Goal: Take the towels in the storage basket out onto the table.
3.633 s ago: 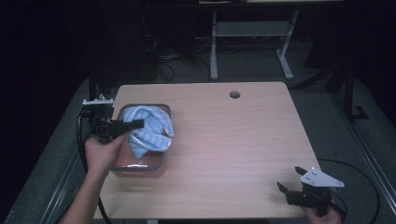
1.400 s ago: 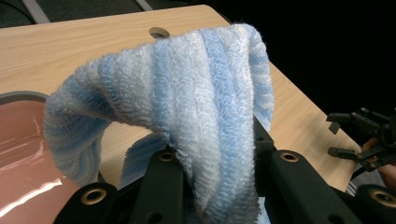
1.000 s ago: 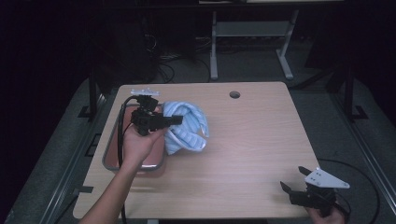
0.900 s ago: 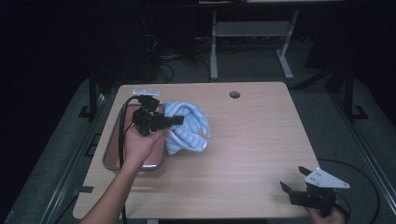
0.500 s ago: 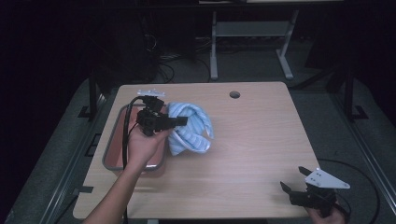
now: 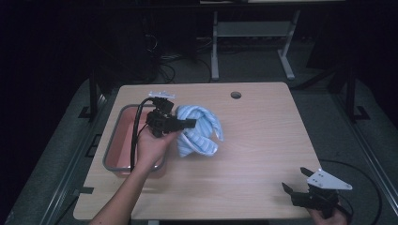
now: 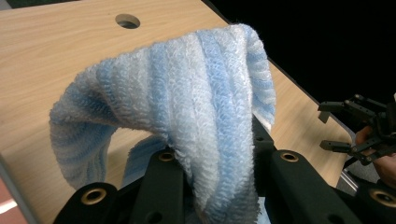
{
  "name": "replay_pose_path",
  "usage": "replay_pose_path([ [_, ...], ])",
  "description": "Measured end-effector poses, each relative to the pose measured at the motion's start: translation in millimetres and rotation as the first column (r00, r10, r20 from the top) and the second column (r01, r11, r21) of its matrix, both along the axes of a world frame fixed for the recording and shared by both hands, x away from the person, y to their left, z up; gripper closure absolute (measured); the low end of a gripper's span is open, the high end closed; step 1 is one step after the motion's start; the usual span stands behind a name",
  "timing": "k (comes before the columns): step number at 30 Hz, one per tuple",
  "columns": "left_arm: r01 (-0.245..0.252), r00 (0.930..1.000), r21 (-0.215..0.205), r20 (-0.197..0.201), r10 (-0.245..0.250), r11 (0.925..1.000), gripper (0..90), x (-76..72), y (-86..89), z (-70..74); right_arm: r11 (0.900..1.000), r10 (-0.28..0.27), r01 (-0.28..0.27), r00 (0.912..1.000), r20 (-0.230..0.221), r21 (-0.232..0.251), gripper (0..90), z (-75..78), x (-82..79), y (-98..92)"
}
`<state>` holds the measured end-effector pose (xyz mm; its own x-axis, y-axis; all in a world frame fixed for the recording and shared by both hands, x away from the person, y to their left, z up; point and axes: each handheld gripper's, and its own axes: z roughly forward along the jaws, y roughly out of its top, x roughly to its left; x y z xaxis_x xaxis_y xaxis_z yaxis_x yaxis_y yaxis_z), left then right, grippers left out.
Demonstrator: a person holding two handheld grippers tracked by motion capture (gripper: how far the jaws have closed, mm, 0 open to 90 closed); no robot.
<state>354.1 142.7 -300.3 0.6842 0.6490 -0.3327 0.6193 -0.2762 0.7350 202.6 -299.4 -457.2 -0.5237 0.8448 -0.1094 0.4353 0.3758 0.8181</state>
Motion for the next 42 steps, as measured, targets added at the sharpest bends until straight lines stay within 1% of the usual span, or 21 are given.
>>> replay_pose_path([
  [25,0.053,0.9984,0.008,-0.023,-0.053,0.9986,73.2,7.1,-32.2,-13.7,1.000,0.005,-0.005,0.9999,0.009,0.001,15.2,1.0,-1.0,-0.9],
  [42,0.100,0.9942,0.021,-0.042,-0.099,0.9948,73.1,9.8,-64.1,-28.0,1.000,0.005,-0.005,0.9999,0.013,0.007,15.2,1.9,-1.7,-1.0],
])
